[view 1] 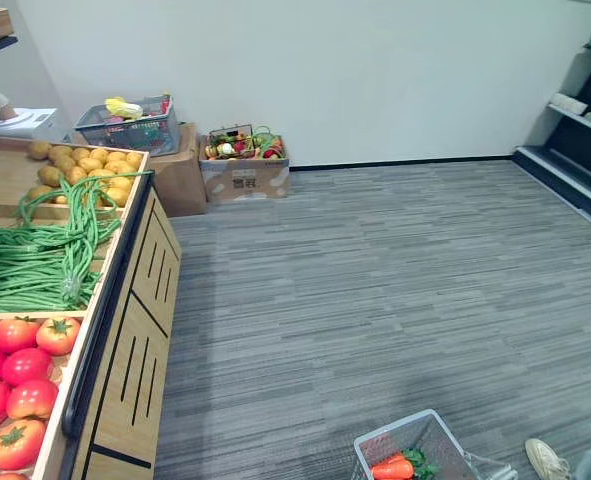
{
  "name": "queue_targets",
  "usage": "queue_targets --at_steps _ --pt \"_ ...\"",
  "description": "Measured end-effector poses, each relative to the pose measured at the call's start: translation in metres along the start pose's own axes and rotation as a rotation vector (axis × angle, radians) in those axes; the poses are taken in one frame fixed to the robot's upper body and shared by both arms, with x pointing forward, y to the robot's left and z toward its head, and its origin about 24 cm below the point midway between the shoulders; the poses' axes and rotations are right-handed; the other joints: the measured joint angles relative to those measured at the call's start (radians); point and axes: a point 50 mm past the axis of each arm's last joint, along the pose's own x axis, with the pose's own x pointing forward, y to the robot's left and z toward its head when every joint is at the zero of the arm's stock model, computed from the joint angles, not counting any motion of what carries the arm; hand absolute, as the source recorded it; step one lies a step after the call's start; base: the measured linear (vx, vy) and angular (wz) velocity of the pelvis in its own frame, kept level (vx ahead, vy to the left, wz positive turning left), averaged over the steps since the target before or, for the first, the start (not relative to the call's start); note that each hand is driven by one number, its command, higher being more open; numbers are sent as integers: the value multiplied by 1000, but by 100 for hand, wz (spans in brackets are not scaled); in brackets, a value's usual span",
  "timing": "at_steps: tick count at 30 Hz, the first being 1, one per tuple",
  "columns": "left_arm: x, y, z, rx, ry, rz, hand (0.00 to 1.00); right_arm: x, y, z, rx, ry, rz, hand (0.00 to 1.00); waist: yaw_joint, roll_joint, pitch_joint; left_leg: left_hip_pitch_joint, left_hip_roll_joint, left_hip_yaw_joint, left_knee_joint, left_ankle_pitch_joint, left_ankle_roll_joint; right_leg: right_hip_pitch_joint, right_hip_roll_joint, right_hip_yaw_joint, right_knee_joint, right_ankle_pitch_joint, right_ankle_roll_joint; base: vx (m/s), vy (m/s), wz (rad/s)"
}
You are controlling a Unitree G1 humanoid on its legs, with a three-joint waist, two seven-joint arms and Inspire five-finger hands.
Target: Pick vegetable in the basket
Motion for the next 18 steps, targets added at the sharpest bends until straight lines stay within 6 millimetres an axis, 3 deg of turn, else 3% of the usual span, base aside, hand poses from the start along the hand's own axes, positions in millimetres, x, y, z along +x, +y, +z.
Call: queue_targets --at_steps 2,3,4,5,6,7,9,10,12,18 --pt "-1 3 -1 -6 -7 4 100 0 0 0 -5 13 -7 0 11 -2 1 -1 24 -26 42 3 -19 20 20 -23 13 -47 -20 144 -213 38" --pt "-2 7 3 -14 -37 13 100 0 1 -3 -19 32 -9 0 14 -16 1 -65 46 -63 184 3 -15 42 29 -38 9 -64 -35 163 -249 29" --pt "-3 8 8 -17 -76 17 100 0 2 -4 -34 49 -9 0 30 -20 3 -141 72 -87 359 3 28 75 46 -39 -4 -71 -47 207 -288 15" --pt "-3 6 10 -19 -99 9 100 0 1 -5 -53 62 -12 0 42 -20 5 -172 74 -112 431 -6 41 100 55 -39 -11 -71 -56 187 -218 -6" --pt "-3 5 11 -16 -100 4 100 0 -1 -4 -73 69 -17 0 48 -19 5 -176 62 -124 435 -21 24 116 56 -39 -18 -73 -58 169 -148 -8" --pt "-1 -1 10 -18 -103 -13 100 -1 -4 -3 -84 73 -24 0 50 -19 5 -178 29 -134 387 -39 -2 141 52 -38 -39 -73 -58 180 -69 -4" --pt "-1 -6 11 -15 -104 -45 100 -1 -5 0 -86 63 -26 0 49 -19 5 -177 -42 -127 191 -40 -13 157 41 -37 -57 -72 -57 170 -5 -1" --pt "0 -8 12 -11 -106 -54 100 -1 -5 2 -86 58 -28 0 51 -19 6 -176 -72 -128 97 15 19 155 34 -35 -60 -72 -57 112 46 -9" --pt "0 -9 11 -1 -100 -55 100 -1 -6 1 -67 57 -29 0 50 -16 5 -159 -87 -132 34 107 39 158 33 -30 -62 -78 -47 140 40 -4" --pt "2 -13 9 6 -68 -66 100 0 1 -6 16 44 -14 0 46 -36 9 -23 -149 -123 -226 212 63 175 -13 -33 -80 -83 -12 162 46 8"
